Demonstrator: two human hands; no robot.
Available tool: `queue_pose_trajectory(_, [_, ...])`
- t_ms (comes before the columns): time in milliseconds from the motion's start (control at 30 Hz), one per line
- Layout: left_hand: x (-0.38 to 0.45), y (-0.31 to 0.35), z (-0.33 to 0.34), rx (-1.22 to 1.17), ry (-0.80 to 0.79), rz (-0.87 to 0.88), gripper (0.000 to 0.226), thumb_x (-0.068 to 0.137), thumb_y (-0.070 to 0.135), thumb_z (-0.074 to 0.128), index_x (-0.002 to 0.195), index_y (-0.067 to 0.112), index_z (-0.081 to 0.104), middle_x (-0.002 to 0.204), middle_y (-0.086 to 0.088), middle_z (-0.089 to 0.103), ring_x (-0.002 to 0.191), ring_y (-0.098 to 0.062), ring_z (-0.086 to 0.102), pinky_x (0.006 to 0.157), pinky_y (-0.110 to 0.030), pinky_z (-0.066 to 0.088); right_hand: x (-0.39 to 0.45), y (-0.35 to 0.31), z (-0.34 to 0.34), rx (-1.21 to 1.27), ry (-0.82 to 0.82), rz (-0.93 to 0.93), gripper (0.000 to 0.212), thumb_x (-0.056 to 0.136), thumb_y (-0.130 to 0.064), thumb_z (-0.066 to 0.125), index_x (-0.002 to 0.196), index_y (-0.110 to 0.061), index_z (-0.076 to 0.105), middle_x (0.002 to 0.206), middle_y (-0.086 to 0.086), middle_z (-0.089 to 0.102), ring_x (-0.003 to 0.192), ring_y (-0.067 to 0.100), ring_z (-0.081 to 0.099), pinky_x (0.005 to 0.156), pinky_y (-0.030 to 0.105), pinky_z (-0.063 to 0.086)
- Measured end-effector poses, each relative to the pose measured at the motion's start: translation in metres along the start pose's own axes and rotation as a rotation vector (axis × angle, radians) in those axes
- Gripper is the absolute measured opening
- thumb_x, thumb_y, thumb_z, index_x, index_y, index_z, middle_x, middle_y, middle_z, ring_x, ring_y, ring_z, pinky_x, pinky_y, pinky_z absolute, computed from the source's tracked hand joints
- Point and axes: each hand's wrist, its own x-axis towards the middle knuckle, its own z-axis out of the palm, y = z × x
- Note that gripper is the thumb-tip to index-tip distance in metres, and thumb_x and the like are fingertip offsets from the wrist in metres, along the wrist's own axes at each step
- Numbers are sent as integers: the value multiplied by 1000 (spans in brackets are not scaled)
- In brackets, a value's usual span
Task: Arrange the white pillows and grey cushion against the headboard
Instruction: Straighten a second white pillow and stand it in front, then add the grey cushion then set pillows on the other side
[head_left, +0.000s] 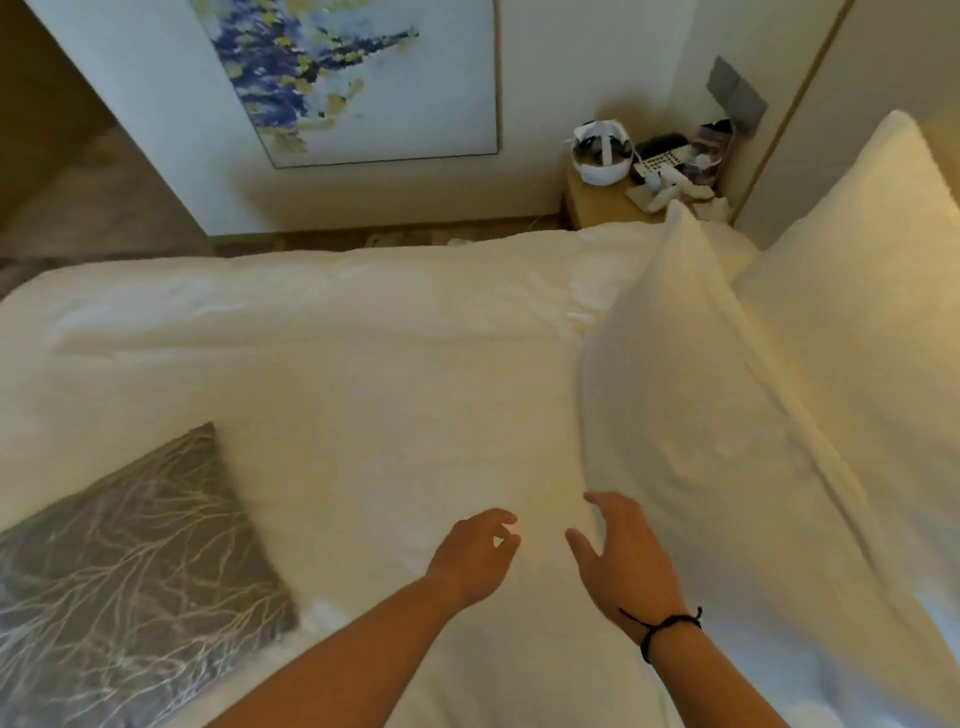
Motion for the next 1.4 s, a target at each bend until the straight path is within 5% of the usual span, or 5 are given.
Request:
queue_pose_trajectory(467, [-177, -317, -162, -235, 484, -528, 30, 94, 29, 57, 123, 31, 61, 123, 5, 64, 105, -15, 62, 89, -38, 53, -22, -229, 301, 32, -692, -2, 37, 94, -42, 55, 127, -27, 51, 122, -5, 59, 98, 12, 58, 80, 24, 47])
queue_pose_trajectory(700, [-223, -403, -186, -127, 501, -527, 39, 95, 30, 56, 134, 30, 52, 145, 6, 46, 129, -21, 45, 104, -45, 44, -10, -284, 405, -43, -891, 15, 86, 70, -76, 60, 140, -29, 42, 115, -6, 60, 97, 8, 61, 72, 23, 46])
queue_pose_trajectory(967, [-223, -452, -202, 24, 455, -560, 55, 94, 38, 54, 146, 33, 38, 163, 9, 21, 149, -20, 14, 120, -48, 22, 4, -292, 447, 19, -600, 393, 110, 72, -62, 73, 154, -23, 11, 152, 8, 37, 117, 33, 55, 78, 39, 53])
queue_pose_trajectory(1100, [-222, -458, -192, 53, 459, -569, 77, 87, 50, 64, 151, 41, 23, 166, 7, 5, 151, -25, 1, 122, -53, 12, 8, -301, 443, 172, -588, 476, 56, 65, -56, 82, 103, -18, 67, 91, 2, 71, 80, 25, 68, 66, 38, 59])
queue_pose_trajectory(1400, [-222, -397, -184, 108, 459, -482, 143, 43, 83, 74, 148, 52, -18, 164, 9, -17, 149, -42, -4, 115, -68, 10, -44, -339, 360, 355, -413, 83, 19, 84, -25, 71, 75, -9, 69, 57, -8, 68, 48, 2, 63, 40, 16, 44])
